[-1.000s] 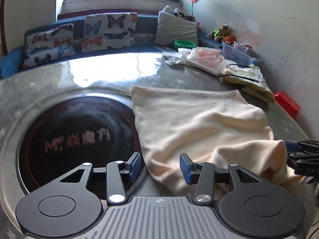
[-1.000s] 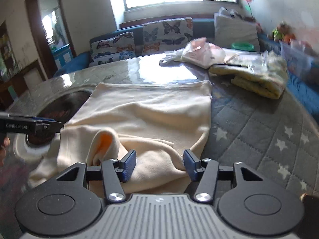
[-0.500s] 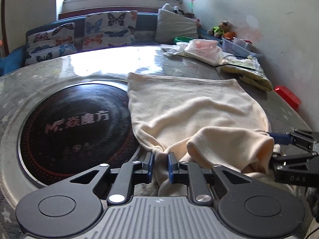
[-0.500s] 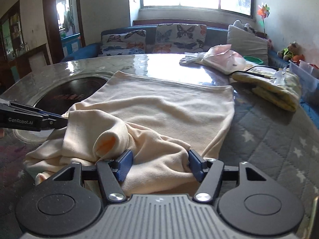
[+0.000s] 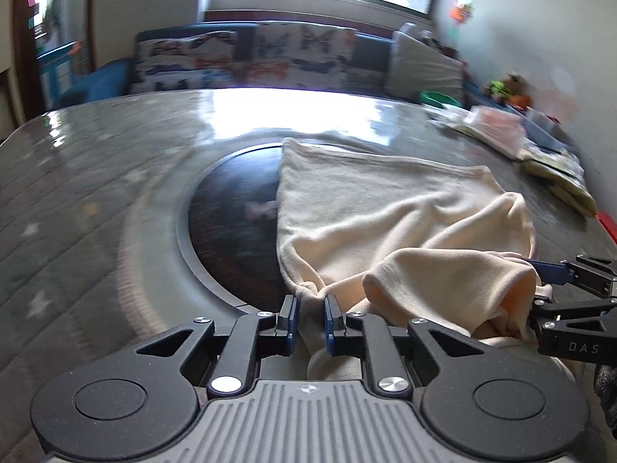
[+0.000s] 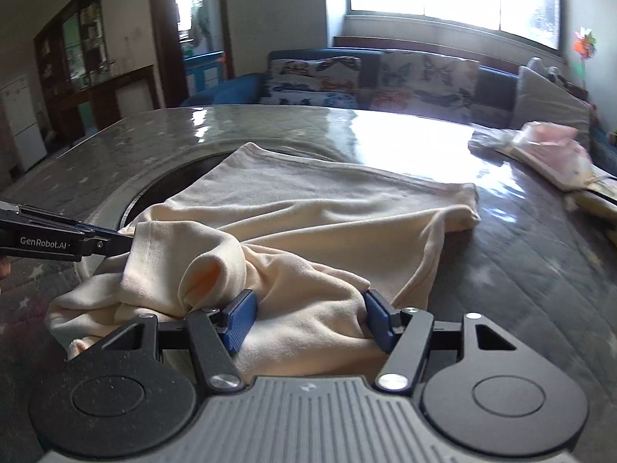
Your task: Fold clothes
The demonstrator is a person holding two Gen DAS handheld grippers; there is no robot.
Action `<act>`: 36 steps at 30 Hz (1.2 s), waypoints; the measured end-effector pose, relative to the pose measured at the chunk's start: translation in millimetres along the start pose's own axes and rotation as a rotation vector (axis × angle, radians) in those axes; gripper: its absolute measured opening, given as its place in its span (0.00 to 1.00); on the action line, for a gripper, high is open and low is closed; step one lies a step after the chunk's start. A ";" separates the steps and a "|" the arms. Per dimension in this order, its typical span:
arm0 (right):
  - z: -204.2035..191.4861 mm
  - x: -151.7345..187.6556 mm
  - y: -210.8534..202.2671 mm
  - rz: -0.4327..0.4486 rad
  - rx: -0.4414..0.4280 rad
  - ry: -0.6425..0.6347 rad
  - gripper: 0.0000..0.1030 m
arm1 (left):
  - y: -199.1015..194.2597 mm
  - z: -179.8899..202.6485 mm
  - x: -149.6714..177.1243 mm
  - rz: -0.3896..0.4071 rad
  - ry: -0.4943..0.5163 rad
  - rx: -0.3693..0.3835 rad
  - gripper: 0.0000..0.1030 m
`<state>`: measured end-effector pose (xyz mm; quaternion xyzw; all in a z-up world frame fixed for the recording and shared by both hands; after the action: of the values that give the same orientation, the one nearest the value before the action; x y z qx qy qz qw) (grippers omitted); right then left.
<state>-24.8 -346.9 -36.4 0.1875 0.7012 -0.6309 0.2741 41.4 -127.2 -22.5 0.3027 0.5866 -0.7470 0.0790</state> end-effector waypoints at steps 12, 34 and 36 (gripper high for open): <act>-43.9 -3.0 2.1 -0.032 -0.061 -0.126 0.61 | -27.9 -43.7 21.7 0.010 -0.068 -0.020 0.16; -4.1 -1.9 -63.0 -0.078 -0.195 -0.069 0.61 | -65.9 -49.9 8.7 0.027 -0.025 0.000 0.25; 4.1 -11.1 -60.1 -0.062 -0.160 -0.062 0.61 | -64.6 -50.2 -5.1 0.041 -0.021 0.008 0.25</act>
<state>-52.2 -358.0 17.2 0.1235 0.7459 -0.5866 0.2902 33.0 -62.7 27.3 0.3072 0.5763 -0.7508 0.0990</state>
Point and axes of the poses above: each gripper's, at about its wrist camera, not at the fingertips, and y roughly the way its jaws point, z to its right, x to its underside, the point moved 6 cm from there along y, roughly the way its jaws point, and after that the axes turned 11 degrees about -z, right-handed, at the moved point
